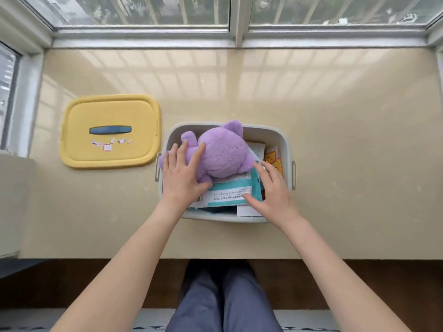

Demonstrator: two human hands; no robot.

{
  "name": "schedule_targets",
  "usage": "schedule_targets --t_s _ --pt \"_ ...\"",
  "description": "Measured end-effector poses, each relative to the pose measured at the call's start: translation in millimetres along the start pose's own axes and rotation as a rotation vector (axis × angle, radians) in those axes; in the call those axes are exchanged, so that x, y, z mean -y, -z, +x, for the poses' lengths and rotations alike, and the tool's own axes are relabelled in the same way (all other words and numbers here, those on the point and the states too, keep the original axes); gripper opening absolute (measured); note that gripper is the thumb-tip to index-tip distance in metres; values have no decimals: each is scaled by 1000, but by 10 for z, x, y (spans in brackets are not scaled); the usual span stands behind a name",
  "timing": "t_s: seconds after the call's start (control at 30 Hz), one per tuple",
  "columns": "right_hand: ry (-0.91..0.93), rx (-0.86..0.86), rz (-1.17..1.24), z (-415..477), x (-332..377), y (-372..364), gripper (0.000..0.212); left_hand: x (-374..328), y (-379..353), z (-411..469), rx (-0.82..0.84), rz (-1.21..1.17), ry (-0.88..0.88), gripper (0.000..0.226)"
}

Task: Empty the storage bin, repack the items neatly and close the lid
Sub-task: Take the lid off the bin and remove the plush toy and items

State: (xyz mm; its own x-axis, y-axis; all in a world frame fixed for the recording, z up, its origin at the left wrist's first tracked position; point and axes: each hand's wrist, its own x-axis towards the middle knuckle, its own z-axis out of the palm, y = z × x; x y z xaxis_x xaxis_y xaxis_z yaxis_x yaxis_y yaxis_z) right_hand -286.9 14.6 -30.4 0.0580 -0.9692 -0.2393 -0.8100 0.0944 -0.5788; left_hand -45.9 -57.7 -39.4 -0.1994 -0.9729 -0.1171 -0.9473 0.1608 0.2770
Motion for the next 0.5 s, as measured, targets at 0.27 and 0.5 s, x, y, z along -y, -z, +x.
schedule_targets --t_s 0.27,0.5 --pt "-16 22 65 76 -19 -129 85 43 35 228 2 41 26 105" --pt "-61 45 106 -56 66 -214 88 59 157 92 -145 -13 134 82"
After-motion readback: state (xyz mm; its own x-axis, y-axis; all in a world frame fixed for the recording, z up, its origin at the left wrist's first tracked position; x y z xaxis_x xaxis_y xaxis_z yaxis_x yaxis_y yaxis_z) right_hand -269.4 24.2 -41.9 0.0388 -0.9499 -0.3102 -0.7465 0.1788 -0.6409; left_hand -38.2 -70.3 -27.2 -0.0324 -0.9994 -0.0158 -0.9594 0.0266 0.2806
